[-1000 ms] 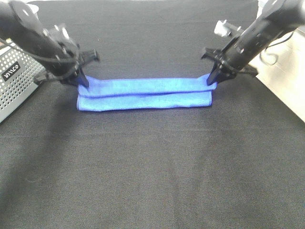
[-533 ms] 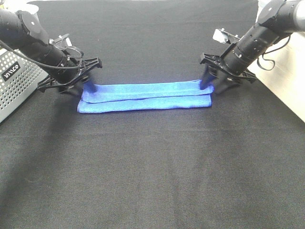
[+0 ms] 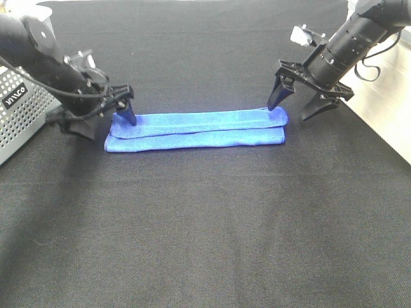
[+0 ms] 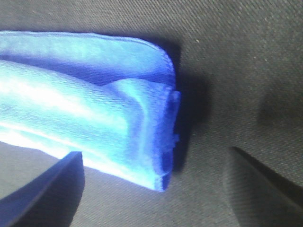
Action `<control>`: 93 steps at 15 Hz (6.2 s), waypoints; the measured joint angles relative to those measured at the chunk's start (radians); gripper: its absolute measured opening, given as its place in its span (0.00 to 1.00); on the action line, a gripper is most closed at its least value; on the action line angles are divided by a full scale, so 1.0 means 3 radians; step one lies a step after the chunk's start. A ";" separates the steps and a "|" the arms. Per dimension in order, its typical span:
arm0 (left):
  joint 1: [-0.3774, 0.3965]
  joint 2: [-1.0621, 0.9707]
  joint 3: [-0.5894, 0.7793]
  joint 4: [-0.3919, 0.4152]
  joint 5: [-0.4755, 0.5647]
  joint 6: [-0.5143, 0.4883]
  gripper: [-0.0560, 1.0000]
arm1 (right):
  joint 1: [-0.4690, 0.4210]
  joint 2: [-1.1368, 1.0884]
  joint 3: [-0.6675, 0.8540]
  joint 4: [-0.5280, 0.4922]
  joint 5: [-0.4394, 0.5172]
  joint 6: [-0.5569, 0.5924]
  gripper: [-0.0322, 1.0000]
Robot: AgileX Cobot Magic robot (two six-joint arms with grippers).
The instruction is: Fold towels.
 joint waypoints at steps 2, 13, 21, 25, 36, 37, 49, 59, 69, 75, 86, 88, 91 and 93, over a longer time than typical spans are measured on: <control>-0.0020 0.0047 -0.0007 -0.0183 -0.0120 0.0150 0.81 | 0.0000 0.0000 0.0000 -0.0013 -0.0040 0.0000 0.77; -0.0067 -0.0140 -0.0187 0.0450 0.0150 -0.0113 0.12 | 0.0000 0.0000 0.0000 -0.0013 -0.0103 0.0000 0.77; -0.0557 -0.0290 -0.1503 0.0937 0.1747 -0.0927 0.12 | 0.0000 -0.0047 0.0000 -0.0013 0.0253 0.0000 0.77; -0.1053 0.0020 -0.1597 0.0740 0.1333 -0.1313 0.12 | 0.0000 -0.0180 0.0000 -0.0013 0.0277 0.0077 0.77; -0.1130 0.0297 -0.1610 0.0053 0.0310 -0.1360 0.74 | 0.0000 -0.0313 0.0000 0.0153 0.0537 0.0090 0.77; -0.1080 0.0247 -0.1610 0.0163 0.0310 -0.1287 0.74 | 0.0003 -0.0313 0.0000 0.0337 0.0590 0.0060 0.77; -0.0377 -0.0017 -0.1610 0.0320 0.0370 -0.1203 0.74 | 0.0693 0.0243 0.0000 0.2053 0.0357 -0.0883 0.76; -0.0377 -0.0017 -0.1610 0.0323 0.0427 -0.1183 0.75 | 0.0013 0.0470 0.0000 0.1930 0.0320 -0.0980 0.76; -0.0400 -0.0673 -0.1610 0.0663 0.1683 -0.0317 0.75 | -0.0040 -0.0813 -0.0010 0.0670 0.0710 -0.0397 0.76; -0.0623 -0.1410 -0.1363 0.1350 0.1983 -0.0317 0.75 | -0.0040 -0.1807 0.0407 -0.0090 0.0733 0.0103 0.76; -0.0690 -0.4997 0.2230 0.1383 0.2003 -0.0317 0.75 | -0.0040 -0.4697 0.2777 -0.0853 0.0747 0.0180 0.76; -0.0690 -0.5770 0.2763 0.1373 0.2007 -0.0317 0.75 | -0.0040 -0.5177 0.3183 -0.0890 0.0687 0.0183 0.76; -0.0690 -0.6797 0.3247 0.1370 0.2013 -0.0240 0.75 | -0.0040 -0.5840 0.3783 -0.0930 0.0567 0.0190 0.76; -0.0690 -0.7313 0.3413 0.1287 0.2017 0.0023 0.75 | -0.0040 -0.6263 0.4063 -0.1103 0.0547 0.0190 0.76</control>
